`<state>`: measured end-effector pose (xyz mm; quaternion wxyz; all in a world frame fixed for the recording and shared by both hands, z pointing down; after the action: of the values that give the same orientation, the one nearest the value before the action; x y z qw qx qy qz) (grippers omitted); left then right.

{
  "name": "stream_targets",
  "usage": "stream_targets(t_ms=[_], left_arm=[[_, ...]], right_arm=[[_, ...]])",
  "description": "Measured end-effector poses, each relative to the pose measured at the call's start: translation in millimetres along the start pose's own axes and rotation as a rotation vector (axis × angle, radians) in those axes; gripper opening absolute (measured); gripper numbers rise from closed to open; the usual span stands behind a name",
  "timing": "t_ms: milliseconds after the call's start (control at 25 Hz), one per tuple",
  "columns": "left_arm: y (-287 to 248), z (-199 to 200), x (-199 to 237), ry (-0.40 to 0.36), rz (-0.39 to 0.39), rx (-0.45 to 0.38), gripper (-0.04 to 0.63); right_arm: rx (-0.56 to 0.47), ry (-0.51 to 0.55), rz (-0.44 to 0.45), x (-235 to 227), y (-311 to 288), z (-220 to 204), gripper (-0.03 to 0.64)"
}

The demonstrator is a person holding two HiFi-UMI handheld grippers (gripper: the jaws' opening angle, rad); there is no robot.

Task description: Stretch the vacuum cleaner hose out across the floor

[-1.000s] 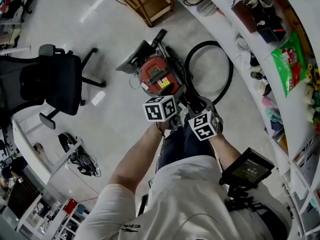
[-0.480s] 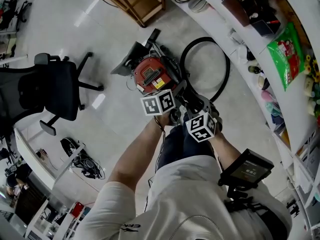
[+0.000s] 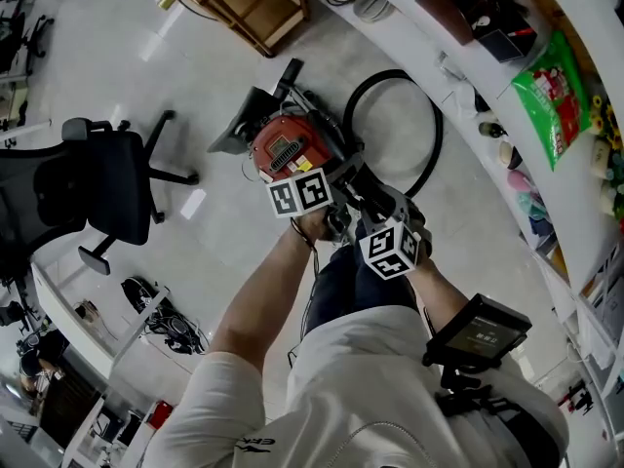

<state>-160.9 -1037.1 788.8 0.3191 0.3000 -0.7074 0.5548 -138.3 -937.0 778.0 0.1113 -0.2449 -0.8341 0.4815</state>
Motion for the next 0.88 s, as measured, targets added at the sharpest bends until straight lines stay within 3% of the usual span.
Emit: stream_targets(t_ms=[120, 320, 520, 880], left_arm=[[-6, 0, -1, 0.003, -0.031, -0.01, 0.222], [-6, -2, -9, -0.038, -0.017, 0.002, 0.221], [3, -4, -16, -0.018, -0.039, 0.0, 0.221], [22, -3, -48, -0.033, -0.114, -0.015, 0.221]], right_arm=[[-0.006, 0.003, -0.003, -1, 1, -2, 0.175], [-0.047, -0.026, 0.0, 3, 8, -1, 0.175], [-0.085, -0.045, -0.001, 10, 18, 3, 0.175], [-0.173, -0.056, -0.039, 13, 53, 17, 0.175]])
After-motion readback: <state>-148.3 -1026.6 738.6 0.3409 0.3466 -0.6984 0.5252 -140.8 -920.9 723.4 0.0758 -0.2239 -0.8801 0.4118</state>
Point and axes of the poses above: the fingertips, and each gripper's own axes: y backward along the fingers, x to its left, z out of its top, the point moved 2 cm from there along y, backward along the fingers, and after that the axes turned 3 degrees about z, right-handed, at the moved point
